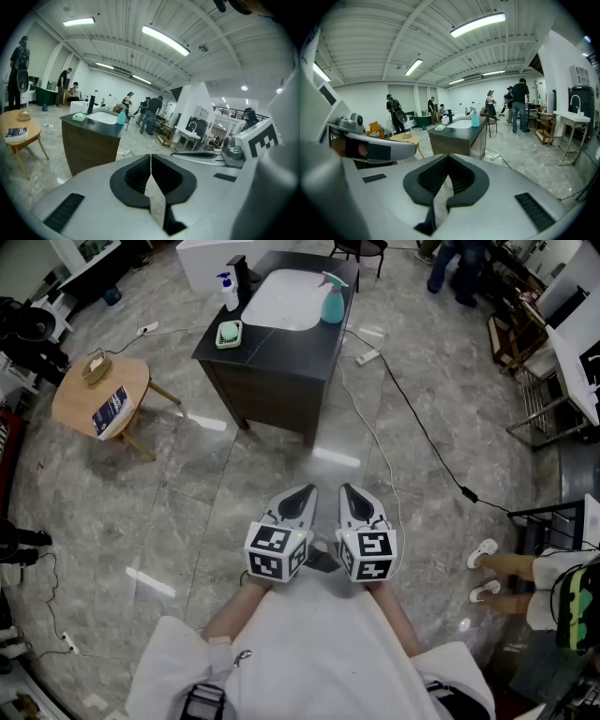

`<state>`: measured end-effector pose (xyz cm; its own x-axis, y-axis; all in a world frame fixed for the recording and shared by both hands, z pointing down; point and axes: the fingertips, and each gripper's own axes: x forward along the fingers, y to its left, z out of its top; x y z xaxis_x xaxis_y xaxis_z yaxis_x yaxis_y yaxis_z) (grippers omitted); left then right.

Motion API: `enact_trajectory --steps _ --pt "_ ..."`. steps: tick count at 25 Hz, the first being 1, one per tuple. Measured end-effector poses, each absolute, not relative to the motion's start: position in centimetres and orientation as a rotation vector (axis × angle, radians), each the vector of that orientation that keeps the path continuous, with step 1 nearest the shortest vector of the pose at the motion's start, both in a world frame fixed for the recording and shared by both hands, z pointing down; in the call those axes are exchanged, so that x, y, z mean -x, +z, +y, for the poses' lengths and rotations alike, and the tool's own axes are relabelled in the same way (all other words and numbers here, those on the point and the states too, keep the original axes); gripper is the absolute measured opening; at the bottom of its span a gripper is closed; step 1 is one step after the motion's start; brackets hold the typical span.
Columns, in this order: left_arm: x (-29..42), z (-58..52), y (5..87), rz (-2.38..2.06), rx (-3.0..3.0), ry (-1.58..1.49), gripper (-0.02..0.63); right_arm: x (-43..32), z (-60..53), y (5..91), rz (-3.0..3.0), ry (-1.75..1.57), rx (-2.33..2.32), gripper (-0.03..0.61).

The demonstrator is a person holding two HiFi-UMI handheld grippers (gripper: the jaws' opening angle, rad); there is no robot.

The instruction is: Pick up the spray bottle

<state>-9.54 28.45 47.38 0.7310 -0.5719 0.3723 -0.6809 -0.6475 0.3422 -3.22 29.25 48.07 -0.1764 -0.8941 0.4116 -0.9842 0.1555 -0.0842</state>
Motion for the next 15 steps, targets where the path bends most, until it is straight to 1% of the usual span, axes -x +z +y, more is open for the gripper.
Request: enact_trajectory --steps 9,15 --pt "9.8 29.1 47.2 -0.977 -2.455 0.311 0.028 3.7 29.7 47.6 -2.185 0.452 -1.806 0.026" --pt "9.1 29.8 47.3 -0.973 -2.465 0.32 0.028 3.3 30.1 47.5 -2.248 0.516 -1.813 0.026"
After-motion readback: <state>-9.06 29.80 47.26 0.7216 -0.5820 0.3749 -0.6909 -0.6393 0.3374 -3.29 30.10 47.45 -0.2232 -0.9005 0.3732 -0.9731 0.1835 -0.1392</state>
